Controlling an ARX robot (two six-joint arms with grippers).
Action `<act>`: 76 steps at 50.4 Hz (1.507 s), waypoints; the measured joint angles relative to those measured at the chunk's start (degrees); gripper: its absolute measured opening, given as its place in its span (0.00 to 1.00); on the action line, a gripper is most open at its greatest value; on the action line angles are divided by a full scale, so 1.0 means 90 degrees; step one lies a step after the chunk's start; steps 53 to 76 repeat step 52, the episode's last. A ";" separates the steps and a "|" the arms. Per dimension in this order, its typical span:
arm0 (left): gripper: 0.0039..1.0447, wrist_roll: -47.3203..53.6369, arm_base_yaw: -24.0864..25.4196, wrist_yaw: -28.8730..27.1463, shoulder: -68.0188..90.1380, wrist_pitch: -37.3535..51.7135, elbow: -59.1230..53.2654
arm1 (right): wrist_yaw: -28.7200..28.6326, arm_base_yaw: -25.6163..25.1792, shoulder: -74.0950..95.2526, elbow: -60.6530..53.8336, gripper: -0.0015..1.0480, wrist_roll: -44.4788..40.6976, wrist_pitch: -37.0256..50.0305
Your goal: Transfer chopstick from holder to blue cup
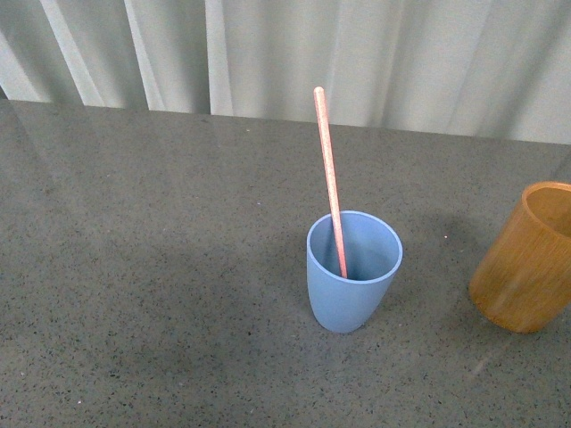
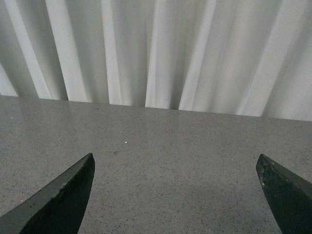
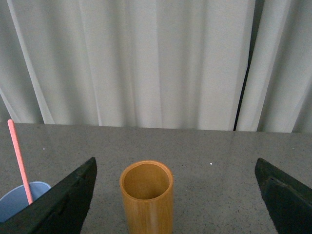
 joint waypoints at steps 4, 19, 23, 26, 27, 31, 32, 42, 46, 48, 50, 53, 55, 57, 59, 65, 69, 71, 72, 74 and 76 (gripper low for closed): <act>0.94 0.0000 0.0000 0.0000 0.0000 0.0000 0.0000 | 0.0000 0.0000 0.0000 0.0000 0.90 -0.0002 0.0000; 0.94 -0.0002 0.0000 0.0000 0.0000 0.0000 0.0000 | 0.0000 0.0000 0.0000 0.0000 0.90 -0.0002 0.0000; 0.94 0.0000 0.0000 0.0000 0.0000 0.0000 0.0000 | 0.0000 0.0000 0.0000 0.0000 0.90 -0.0002 0.0000; 0.94 -0.0002 0.0000 0.0000 0.0000 0.0000 0.0000 | 0.0000 0.0000 0.0000 0.0000 0.90 -0.0002 0.0000; 0.94 0.0000 0.0000 0.0000 0.0000 0.0000 0.0000 | 0.0000 0.0000 0.0000 0.0000 0.90 -0.0002 0.0000; 0.94 -0.0002 0.0000 0.0000 0.0000 0.0000 0.0000 | 0.0000 0.0000 0.0000 0.0000 0.90 -0.0002 0.0000; 0.94 -0.0002 0.0000 0.0000 0.0000 0.0000 0.0000 | 0.0000 0.0000 0.0000 0.0000 0.90 -0.0002 0.0000; 0.94 -0.0002 0.0000 0.0000 0.0000 0.0000 0.0000 | 0.0000 0.0000 0.0000 0.0000 0.90 -0.0002 0.0000; 0.94 -0.0002 0.0000 0.0000 0.0000 0.0000 0.0000 | 0.0000 0.0000 0.0000 0.0000 0.90 -0.0002 0.0000; 0.94 0.0000 0.0000 0.0000 0.0000 0.0000 0.0000 | 0.0000 0.0000 0.0000 0.0000 0.90 -0.0002 0.0000; 0.94 0.0000 0.0000 0.0000 0.0000 0.0000 0.0000 | 0.0000 0.0000 0.0000 0.0000 0.90 -0.0002 0.0000; 0.94 -0.0002 0.0000 0.0000 0.0000 0.0000 0.0000 | 0.0000 0.0000 0.0000 0.0000 0.90 -0.0002 0.0000; 0.94 -0.0002 0.0000 0.0000 0.0000 0.0000 0.0000 | 0.0000 0.0000 0.0000 0.0000 0.90 -0.0002 0.0000; 0.94 -0.0002 0.0000 0.0000 0.0000 0.0000 0.0000 | 0.0000 0.0000 0.0000 0.0000 0.90 -0.0002 0.0000; 0.94 -0.0002 0.0000 0.0000 0.0000 0.0000 0.0000 | 0.0000 0.0000 0.0000 0.0000 0.90 -0.0002 0.0000; 0.94 -0.0002 0.0000 0.0000 0.0000 0.0000 0.0000 | 0.0000 0.0000 0.0000 0.0000 0.90 -0.0002 0.0000; 0.94 -0.0002 0.0000 0.0000 0.0000 0.0000 0.0000 | 0.0000 0.0000 0.0000 0.0000 0.90 -0.0002 0.0000; 0.94 -0.0002 0.0000 0.0000 0.0000 0.0000 0.0000 | 0.0000 0.0000 0.0000 0.0000 0.90 -0.0002 0.0000; 0.94 -0.0002 0.0000 0.0000 0.0000 0.0000 0.0000 | 0.0000 0.0000 0.0000 0.0000 0.90 -0.0002 0.0000; 0.94 -0.0002 0.0000 0.0000 0.0000 0.0000 0.0000 | 0.0000 0.0000 0.0000 0.0000 0.90 -0.0002 0.0000; 0.94 -0.0002 0.0000 0.0000 0.0000 0.0000 0.0000 | 0.0000 0.0000 0.0000 0.0000 0.90 -0.0002 0.0000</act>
